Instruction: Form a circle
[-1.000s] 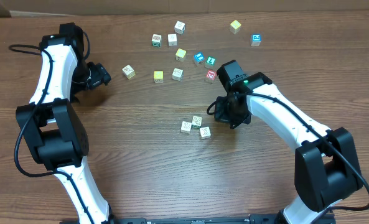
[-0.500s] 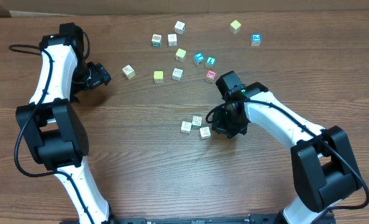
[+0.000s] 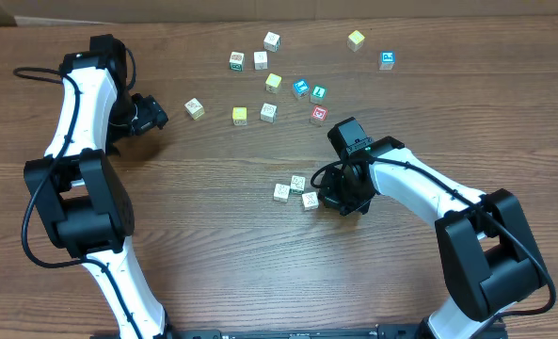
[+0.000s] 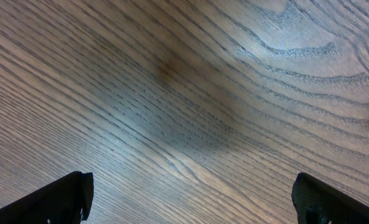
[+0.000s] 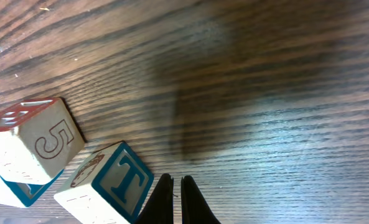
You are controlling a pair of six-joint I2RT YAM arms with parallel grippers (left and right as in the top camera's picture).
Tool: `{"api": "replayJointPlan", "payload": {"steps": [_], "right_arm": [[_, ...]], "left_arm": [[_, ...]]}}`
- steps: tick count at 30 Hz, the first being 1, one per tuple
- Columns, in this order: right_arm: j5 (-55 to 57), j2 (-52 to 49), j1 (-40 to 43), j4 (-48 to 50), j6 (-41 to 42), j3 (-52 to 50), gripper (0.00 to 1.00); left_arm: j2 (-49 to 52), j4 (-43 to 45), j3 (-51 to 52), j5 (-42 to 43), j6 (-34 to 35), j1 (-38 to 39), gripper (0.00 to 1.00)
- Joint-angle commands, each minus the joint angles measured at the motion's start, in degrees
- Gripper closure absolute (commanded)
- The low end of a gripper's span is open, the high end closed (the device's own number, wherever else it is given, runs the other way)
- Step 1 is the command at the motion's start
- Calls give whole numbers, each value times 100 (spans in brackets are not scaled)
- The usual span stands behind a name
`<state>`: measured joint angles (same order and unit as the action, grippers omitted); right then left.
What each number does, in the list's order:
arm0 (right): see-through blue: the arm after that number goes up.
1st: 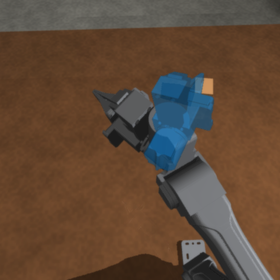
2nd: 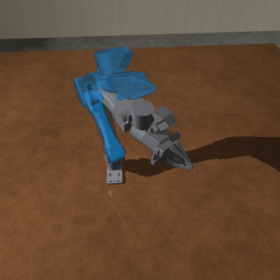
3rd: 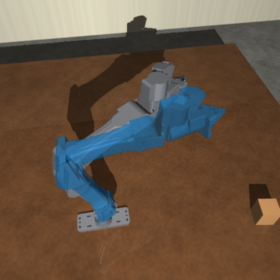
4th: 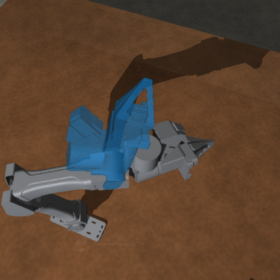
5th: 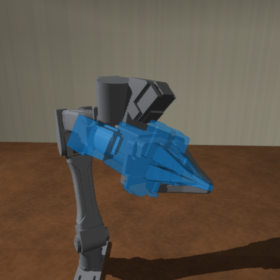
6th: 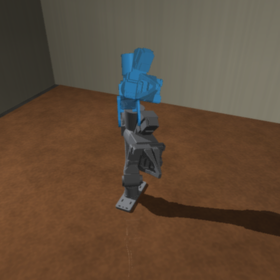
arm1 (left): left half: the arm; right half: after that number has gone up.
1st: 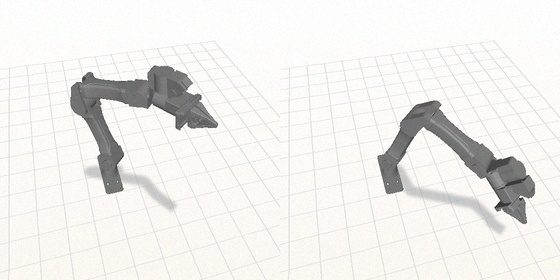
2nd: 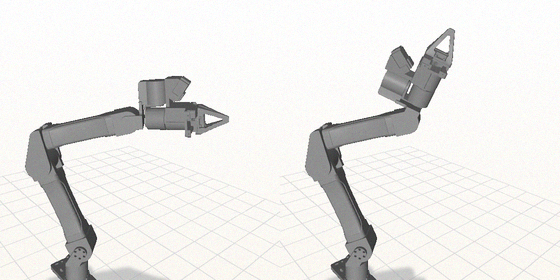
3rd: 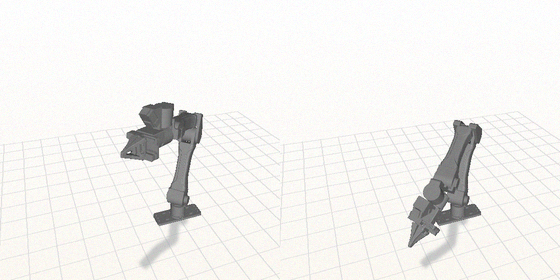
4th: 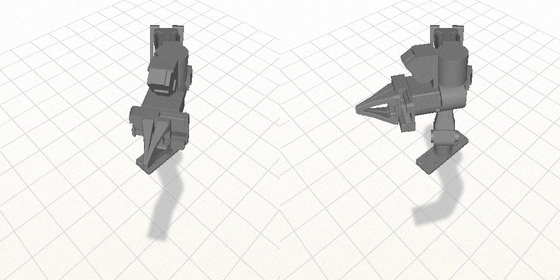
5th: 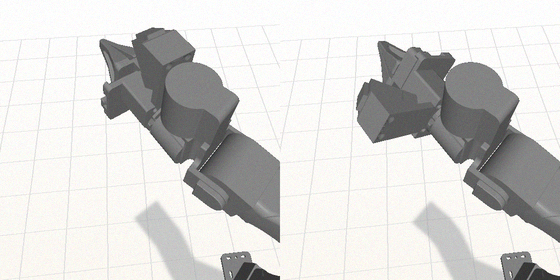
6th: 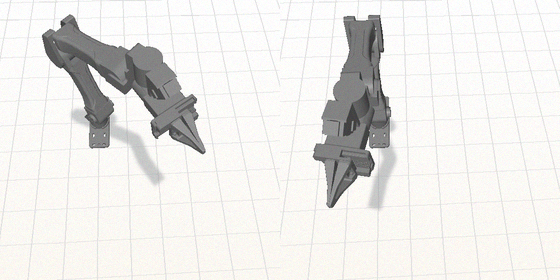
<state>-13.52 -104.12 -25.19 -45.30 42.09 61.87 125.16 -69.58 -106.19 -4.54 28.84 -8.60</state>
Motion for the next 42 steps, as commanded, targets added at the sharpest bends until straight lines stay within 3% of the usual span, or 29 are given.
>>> {"api": "replayJointPlan", "payload": {"steps": [1, 28, 35, 42], "right_arm": [[-348, -11, -24, 125, -155, -33, 96], [-369, -11, -9, 133, -140, -31, 96], [79, -11, 402, 131, -188, 59, 96], [868, -11, 1104, 181, -756, 372, 96]], "left_arm": [[72, 2, 22, 9, 118, 37, 1], [72, 2, 22, 9, 118, 37, 0], [72, 2, 22, 9, 118, 37, 0], [72, 2, 22, 9, 118, 37, 0]]}}
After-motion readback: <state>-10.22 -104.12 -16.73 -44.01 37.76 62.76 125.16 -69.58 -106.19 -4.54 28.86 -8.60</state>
